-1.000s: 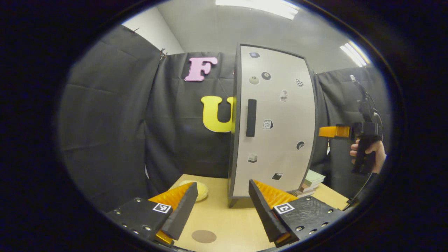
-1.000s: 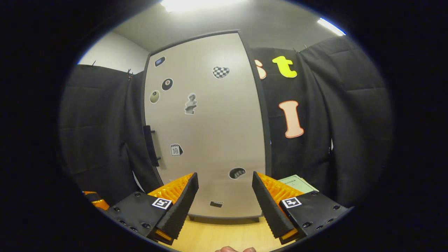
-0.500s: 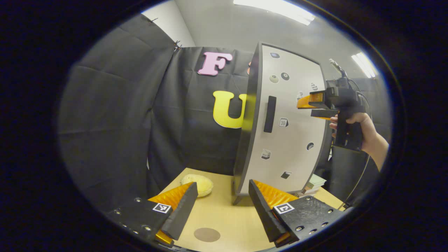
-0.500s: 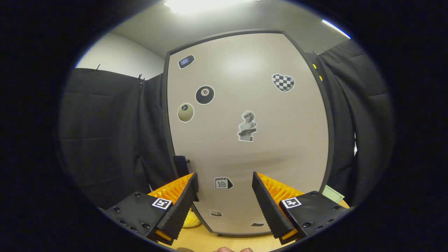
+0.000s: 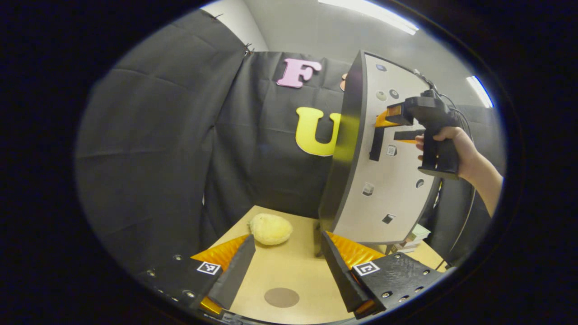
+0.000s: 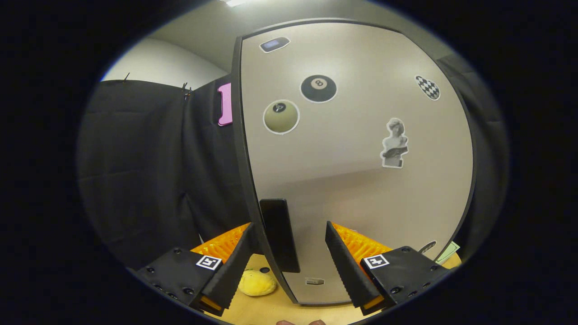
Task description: Open the cabinet door with the right hand, grasp the bottle in the cabinet with the left hand and place it on the coaster, then close the cabinet door with the right hand.
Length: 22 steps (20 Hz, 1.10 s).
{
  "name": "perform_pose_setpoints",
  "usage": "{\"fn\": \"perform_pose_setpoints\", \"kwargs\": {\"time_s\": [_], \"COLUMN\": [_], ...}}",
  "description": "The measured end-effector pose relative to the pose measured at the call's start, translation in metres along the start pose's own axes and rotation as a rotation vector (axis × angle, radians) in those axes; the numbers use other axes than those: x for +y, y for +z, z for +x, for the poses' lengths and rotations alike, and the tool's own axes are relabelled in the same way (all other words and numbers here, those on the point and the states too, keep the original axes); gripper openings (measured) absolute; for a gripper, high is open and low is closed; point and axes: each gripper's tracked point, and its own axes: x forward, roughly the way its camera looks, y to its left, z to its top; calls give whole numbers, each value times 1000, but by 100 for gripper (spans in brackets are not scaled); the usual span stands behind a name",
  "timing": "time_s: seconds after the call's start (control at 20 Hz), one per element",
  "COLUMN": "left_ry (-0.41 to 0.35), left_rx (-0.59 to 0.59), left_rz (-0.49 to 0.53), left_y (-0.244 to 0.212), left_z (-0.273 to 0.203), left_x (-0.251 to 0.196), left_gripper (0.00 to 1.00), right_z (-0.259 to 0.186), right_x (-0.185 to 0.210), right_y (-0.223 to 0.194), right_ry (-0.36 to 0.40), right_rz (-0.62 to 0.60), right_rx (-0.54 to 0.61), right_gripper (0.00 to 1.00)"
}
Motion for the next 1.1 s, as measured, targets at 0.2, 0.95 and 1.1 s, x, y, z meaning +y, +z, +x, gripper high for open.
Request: {"fn": "perform_pose_setpoints", "kwargs": {"time_s": [0.2,0.95,1.1], "left_ry": [25,23,1], "left_rx": [28,45,68], "left_rz": [-29,-11,-18], "left_y": [-15,-28,-36], "left_z": [-3,-6,-5], "left_x": [18,28,20], "left_gripper": [90,87,90], "right_z": [11,26,24], "right_x": [4,4,6], "right_y": [-5,-26,-26], "right_ry": [-57,-122,-83], "right_rz": [-46,-76,-76], "right_rx": [12,71,68], "right_gripper": [93,26,18]}}
